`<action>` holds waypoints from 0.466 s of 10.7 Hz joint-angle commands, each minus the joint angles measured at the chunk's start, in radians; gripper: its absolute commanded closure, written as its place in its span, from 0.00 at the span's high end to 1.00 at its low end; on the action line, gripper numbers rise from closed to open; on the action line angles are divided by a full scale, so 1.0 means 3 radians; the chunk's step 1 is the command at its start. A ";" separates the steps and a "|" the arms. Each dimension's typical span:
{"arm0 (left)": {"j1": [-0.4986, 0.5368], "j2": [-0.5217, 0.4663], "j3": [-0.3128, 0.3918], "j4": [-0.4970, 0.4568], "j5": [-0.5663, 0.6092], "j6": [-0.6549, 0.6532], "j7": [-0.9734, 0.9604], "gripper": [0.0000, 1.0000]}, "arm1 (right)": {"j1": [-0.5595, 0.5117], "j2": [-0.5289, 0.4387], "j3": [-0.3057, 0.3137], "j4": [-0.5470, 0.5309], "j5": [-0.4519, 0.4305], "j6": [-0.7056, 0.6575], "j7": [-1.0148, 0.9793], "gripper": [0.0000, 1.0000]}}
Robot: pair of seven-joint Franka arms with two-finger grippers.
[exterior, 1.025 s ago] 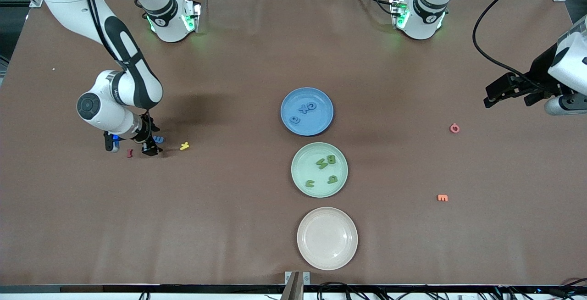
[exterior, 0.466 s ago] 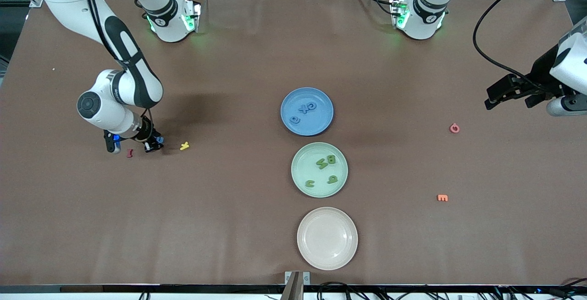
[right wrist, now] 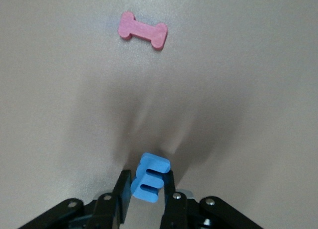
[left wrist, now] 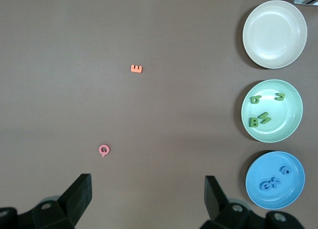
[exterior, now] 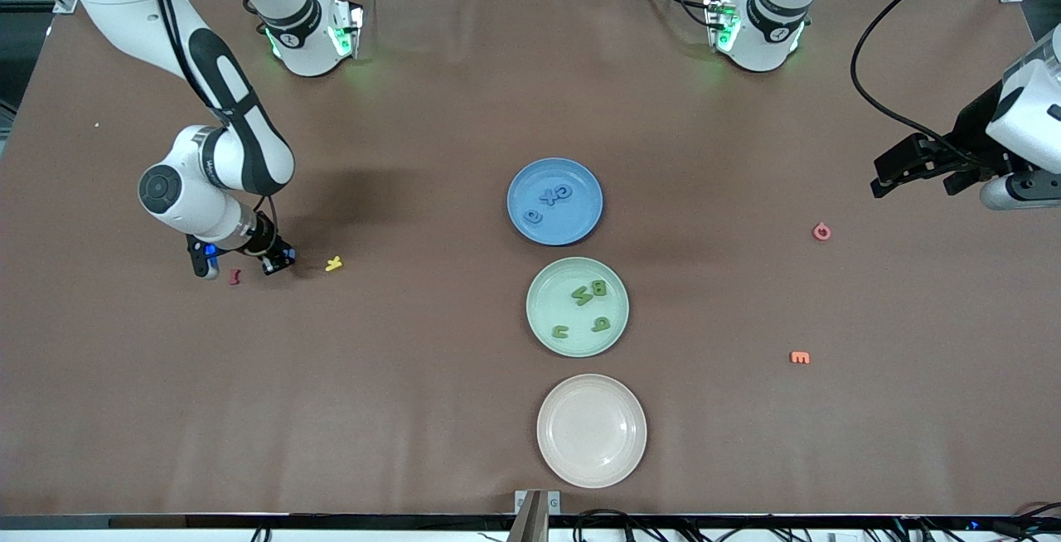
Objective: Sort letters by color into matching plates
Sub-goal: 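Close the right gripper on the blue m and lift it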
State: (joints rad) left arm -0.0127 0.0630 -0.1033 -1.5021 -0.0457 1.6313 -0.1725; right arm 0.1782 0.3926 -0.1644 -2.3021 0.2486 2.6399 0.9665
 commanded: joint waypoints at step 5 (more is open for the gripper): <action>0.0007 -0.0036 0.0007 -0.0070 -0.0088 0.0090 0.0048 1.00 | -0.0093 -0.0040 0.0052 -0.0099 -0.0021 0.0000 -0.0608 0.20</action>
State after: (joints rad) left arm -0.0126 0.0630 -0.1031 -1.5057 -0.0458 1.6400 -0.1725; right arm 0.1769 0.3920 -0.1645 -2.3022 0.2476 2.6380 0.8554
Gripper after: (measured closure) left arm 0.000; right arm 0.705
